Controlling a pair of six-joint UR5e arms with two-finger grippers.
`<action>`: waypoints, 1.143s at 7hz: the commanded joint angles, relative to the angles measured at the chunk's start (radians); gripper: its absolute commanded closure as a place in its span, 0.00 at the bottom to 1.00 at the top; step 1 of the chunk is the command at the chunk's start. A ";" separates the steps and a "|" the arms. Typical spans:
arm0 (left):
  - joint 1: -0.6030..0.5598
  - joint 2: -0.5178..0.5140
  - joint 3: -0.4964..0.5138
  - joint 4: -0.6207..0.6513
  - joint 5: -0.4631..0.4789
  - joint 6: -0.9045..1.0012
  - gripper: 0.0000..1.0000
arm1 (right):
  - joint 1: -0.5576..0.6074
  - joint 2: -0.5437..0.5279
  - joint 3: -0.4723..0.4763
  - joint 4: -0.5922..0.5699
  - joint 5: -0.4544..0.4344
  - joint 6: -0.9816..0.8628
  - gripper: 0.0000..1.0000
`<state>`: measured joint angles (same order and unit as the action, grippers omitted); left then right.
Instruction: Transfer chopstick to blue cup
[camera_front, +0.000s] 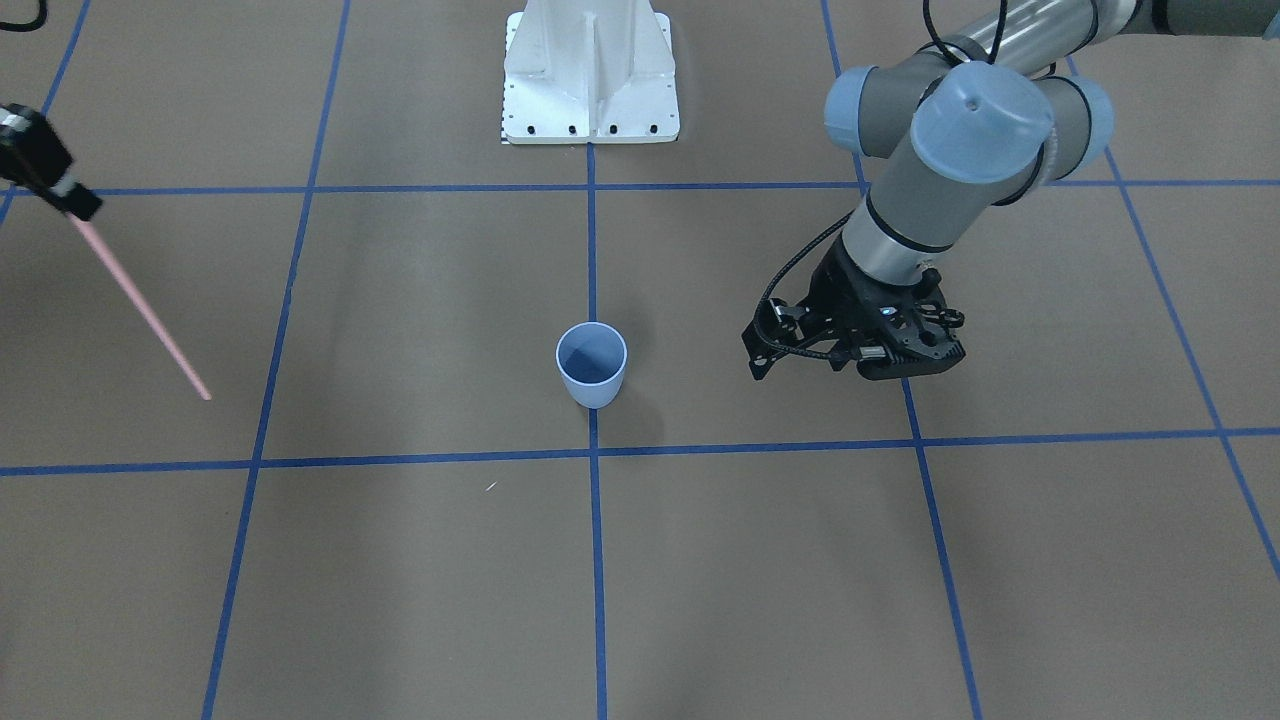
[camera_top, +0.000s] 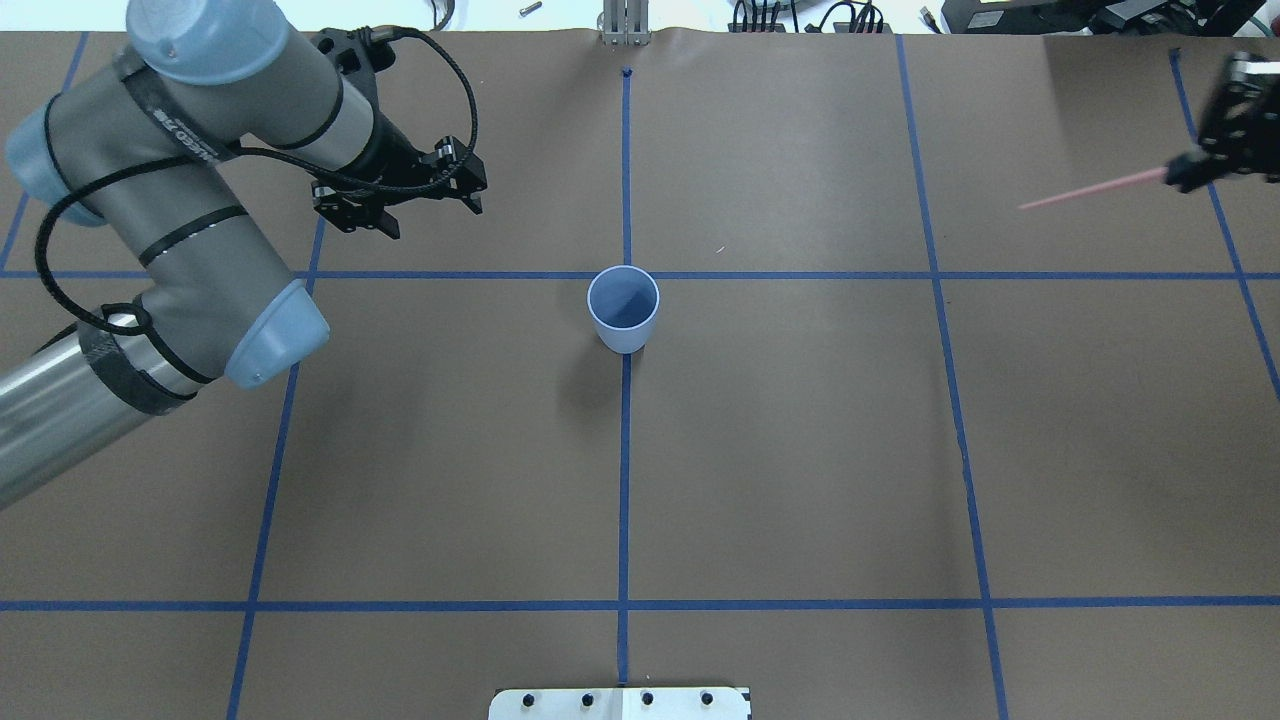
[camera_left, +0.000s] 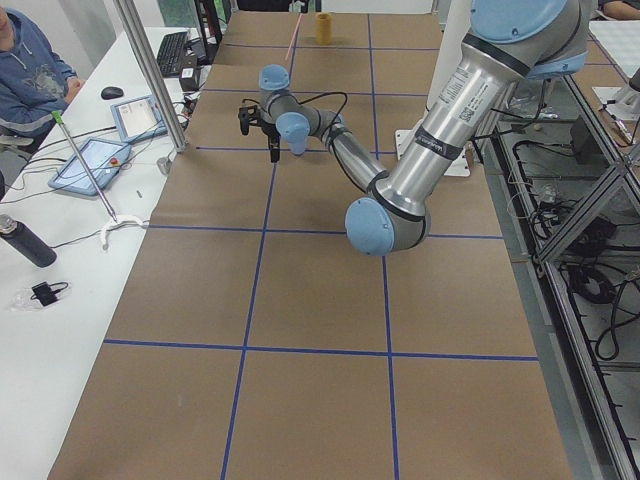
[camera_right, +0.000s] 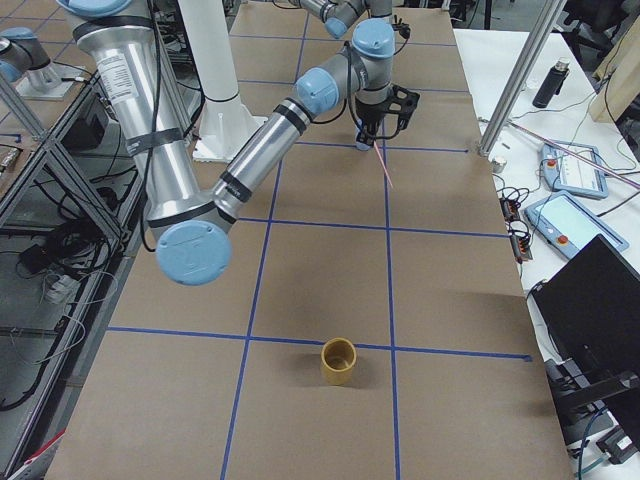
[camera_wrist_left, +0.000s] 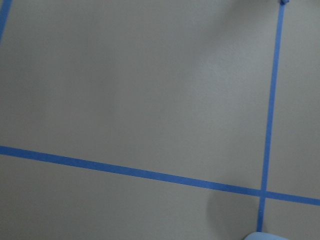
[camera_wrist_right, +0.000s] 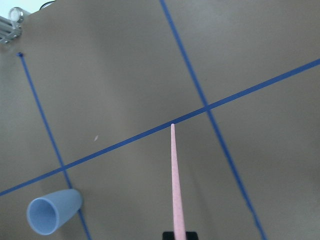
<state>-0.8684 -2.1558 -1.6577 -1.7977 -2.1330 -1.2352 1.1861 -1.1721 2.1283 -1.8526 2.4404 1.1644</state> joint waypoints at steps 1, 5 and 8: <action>-0.032 0.060 -0.010 0.000 -0.019 0.077 0.03 | -0.152 0.239 -0.095 0.004 -0.006 0.249 1.00; -0.035 0.145 0.004 -0.077 -0.030 0.123 0.03 | -0.354 0.520 -0.332 0.097 -0.107 0.493 1.00; -0.035 0.145 0.022 -0.089 -0.028 0.122 0.03 | -0.392 0.497 -0.363 0.104 -0.133 0.498 1.00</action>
<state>-0.9035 -2.0118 -1.6393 -1.8845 -2.1626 -1.1125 0.8059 -0.6661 1.7779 -1.7527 2.3152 1.6623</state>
